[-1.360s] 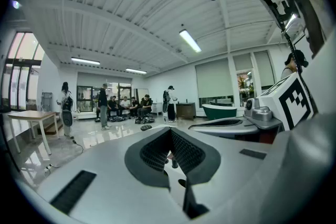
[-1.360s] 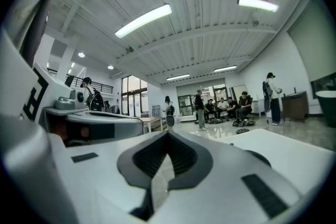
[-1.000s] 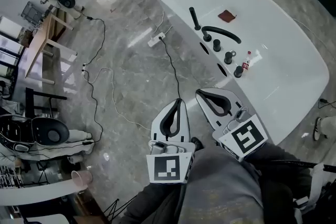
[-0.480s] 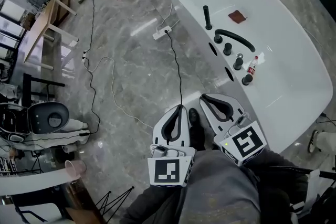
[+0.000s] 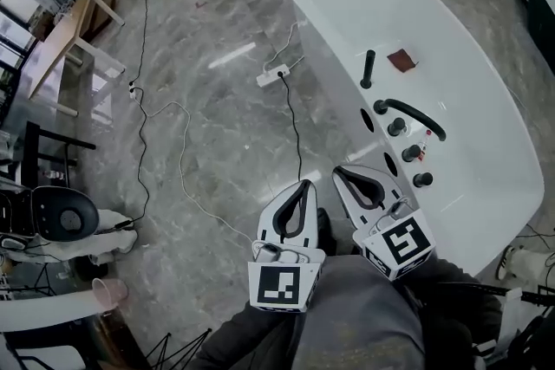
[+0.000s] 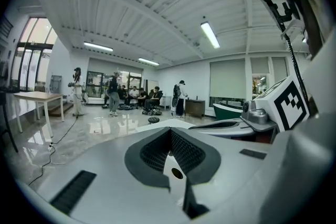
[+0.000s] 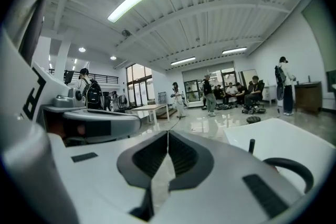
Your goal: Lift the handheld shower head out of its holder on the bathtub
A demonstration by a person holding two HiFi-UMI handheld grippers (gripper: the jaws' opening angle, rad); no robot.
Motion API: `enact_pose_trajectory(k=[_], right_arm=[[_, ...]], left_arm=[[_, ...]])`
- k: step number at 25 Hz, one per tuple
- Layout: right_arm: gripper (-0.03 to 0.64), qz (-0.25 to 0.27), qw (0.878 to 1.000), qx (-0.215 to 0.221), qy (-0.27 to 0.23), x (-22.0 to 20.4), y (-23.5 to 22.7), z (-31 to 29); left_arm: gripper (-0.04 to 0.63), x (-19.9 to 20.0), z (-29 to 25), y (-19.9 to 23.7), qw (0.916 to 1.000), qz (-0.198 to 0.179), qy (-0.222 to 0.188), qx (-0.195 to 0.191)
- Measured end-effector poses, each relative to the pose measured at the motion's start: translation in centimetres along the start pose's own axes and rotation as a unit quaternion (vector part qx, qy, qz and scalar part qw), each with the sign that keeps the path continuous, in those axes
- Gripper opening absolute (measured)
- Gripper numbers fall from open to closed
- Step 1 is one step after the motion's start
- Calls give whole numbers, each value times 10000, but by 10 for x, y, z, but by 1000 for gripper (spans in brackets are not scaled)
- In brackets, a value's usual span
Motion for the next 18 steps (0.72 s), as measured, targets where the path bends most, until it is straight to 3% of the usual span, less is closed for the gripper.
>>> enact_pose_trajectory(k=[18], right_arm=[[5,-10,9995,-220,207,10,-37,-87]], left_arm=[[2,1,-69,76,9998,151,63,-81]])
Point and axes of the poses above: the fingertips, and each gripper's own axes: z backward along the fingers, y to its left, x out of its top, the point moved 9 cm from there along z, backward along the fingers, and after that the axes turned 13 degrees about x, right-handed, at the moved point
